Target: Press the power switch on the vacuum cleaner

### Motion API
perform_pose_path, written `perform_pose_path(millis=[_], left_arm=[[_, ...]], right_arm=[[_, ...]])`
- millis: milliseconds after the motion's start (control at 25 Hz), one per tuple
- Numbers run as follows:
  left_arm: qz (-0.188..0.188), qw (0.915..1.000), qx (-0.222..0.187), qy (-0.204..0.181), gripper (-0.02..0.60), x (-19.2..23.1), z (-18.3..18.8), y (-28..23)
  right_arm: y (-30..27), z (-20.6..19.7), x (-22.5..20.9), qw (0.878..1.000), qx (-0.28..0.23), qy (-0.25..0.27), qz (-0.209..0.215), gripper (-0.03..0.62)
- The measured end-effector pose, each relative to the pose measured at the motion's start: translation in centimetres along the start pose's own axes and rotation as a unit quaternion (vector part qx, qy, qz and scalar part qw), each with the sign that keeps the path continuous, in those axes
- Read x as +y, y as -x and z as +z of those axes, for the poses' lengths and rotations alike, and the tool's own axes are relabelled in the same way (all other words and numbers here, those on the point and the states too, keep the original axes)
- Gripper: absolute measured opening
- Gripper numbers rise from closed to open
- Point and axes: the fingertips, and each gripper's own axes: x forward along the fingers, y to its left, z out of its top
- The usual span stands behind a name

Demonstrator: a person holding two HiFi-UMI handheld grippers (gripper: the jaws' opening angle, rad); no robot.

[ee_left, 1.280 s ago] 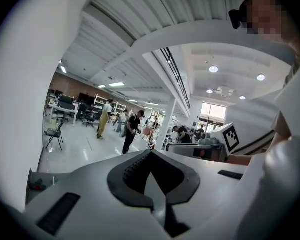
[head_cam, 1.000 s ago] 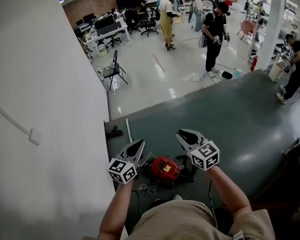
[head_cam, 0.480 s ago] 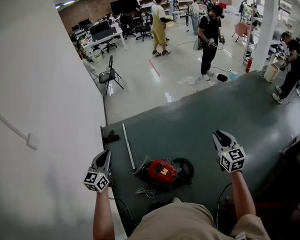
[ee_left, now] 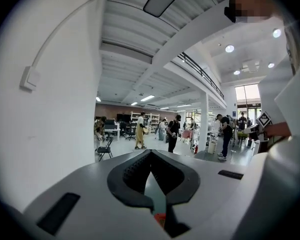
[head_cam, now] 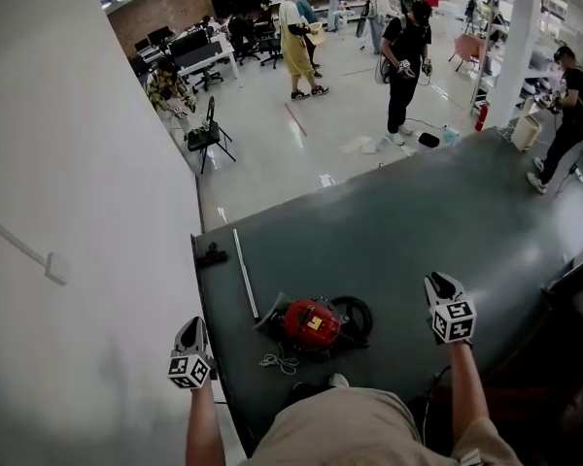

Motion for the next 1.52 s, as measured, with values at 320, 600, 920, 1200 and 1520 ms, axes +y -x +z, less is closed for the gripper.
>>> perform_pose_path(millis=[320, 600, 920, 1200, 1520], left_arm=[[-0.061, 0.9973, 0.017, 0.038, 0.003, -7.2, -3.7, -2.6], [-0.182, 0.9814, 0.017, 0.059, 0.005, -19.5, -3.3, -5.9], [-0.282, 0.9584, 0.0, 0.04, 0.005, -29.7, -0.5, -6.5], [-0.243, 0.9662, 0.077, 0.04, 0.006, -29.2, -8.6, -7.8], [-0.185, 0.973, 0.135, 0.029, 0.008, -25.5, -14.3, -12.4]], right_arm=[[-2.8, -1.4, 7.2, 0.998, 0.009, -0.004, 0.067, 0.063], [-5.0, 1.3, 16.5, 0.988, -0.011, 0.007, 0.156, 0.063], [-4.5, 1.2, 23.8, 0.977, -0.035, 0.003, 0.21, 0.063], [-7.4, -6.9, 24.1, 0.984, -0.036, 0.003, 0.176, 0.064], [-12.4, -11.7, 25.1, 0.983, 0.02, -0.008, 0.183, 0.063]])
